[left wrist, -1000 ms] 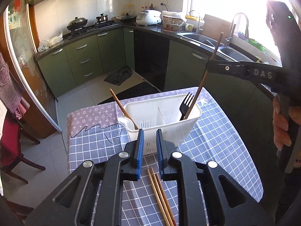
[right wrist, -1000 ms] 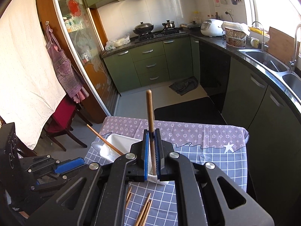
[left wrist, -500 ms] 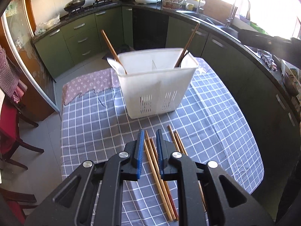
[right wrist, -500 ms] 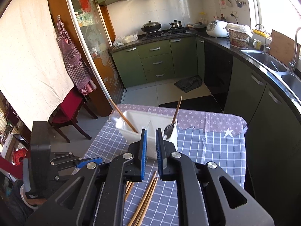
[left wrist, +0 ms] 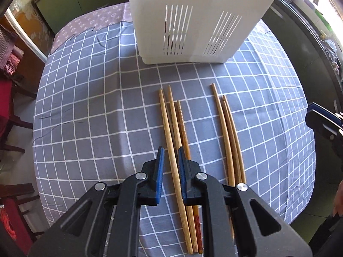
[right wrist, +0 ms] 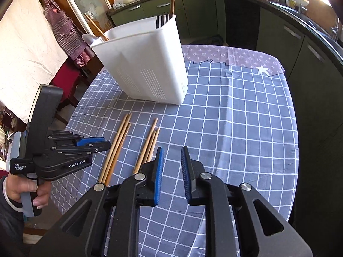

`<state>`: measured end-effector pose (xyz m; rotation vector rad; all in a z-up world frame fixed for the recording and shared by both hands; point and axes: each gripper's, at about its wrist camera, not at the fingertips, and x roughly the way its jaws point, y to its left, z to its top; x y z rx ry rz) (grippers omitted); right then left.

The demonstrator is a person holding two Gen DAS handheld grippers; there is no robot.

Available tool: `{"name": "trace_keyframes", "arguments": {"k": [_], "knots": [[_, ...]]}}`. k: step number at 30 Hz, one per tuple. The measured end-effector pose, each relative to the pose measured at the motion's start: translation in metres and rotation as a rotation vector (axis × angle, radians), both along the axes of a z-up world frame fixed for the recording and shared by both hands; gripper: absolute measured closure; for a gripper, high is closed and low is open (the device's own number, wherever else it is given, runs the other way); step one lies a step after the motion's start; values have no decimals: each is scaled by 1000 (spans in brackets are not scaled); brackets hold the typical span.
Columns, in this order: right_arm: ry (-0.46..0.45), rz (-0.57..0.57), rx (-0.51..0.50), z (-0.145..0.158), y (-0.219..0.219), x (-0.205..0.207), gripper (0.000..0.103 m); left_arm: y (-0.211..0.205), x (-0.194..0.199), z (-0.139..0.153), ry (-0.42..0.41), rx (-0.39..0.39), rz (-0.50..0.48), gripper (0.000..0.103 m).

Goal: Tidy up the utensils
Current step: 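Move both grippers back to the remaining chopsticks on the cloth, then grasp another chopstick with the left gripper while the right gripper approaches the remaining chopsticks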

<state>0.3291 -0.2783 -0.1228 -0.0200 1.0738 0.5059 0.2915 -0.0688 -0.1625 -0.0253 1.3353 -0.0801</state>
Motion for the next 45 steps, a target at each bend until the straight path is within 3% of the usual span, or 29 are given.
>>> {"name": "trace_keyframes", "arguments": {"k": [15,23,27,35,45], "knots": [[49,9,21,-18,1,5,86,-14,16,-19,47,39,1,90],[62,17,14,-22,2,1,86,-6,16,-16,39,42,12,96],[86,25,6,-28,7,1,80,5,9,5,-29,24,23,96],[158,69,-33,-51,37,3,80,27,-17,67,-270,-10,38,96],[181,89,-107,-65,69,9,88,38,-51,105,-439,-16,28,96]]}}
